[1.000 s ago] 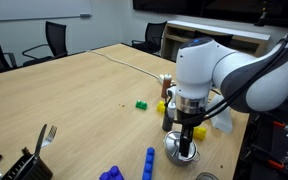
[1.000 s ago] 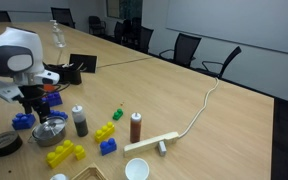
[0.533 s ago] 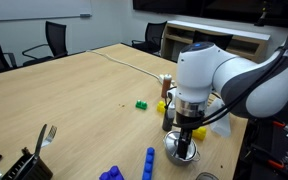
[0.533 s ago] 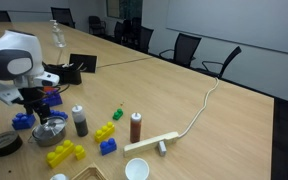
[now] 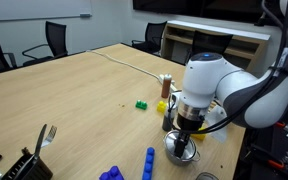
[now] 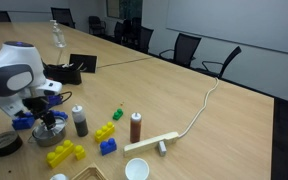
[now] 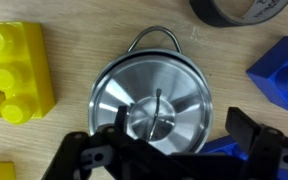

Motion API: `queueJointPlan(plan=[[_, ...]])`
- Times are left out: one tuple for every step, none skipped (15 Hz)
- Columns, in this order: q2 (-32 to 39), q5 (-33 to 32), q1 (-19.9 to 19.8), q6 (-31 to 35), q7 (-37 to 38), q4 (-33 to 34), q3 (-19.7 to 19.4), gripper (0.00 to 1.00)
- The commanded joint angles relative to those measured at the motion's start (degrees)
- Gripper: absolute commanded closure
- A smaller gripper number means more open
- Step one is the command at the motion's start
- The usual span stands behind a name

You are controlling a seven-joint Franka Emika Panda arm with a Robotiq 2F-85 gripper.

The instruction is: Uncover the pot

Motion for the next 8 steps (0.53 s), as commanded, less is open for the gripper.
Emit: queueJointPlan(plan=[[-0.92, 0.37, 2.19, 4.91, 1.67, -2.68, -2.08, 0.00], [-0.87, 0.41, 2.66, 5.81, 1.96, -3.05, -2.40, 0.00], [-0.81, 0.43, 3.05, 6.54, 2.13, -3.32, -2.58, 0.00], [-0.86, 0.37, 3.61, 7.10, 2.43, -3.56, -2.98, 0.00], [-0.97, 0.25, 4.28, 7.51, 2.87, -3.80, -3.55, 0.00], [-1.10, 0.11, 5.00, 7.69, 3.42, -3.97, -4.22, 0.00], [-1.23, 0.00, 5.65, 7.93, 3.89, -4.18, -4.90, 0.00], [-1.31, -0.09, 6.34, 8.22, 4.31, -4.37, -5.64, 0.00]])
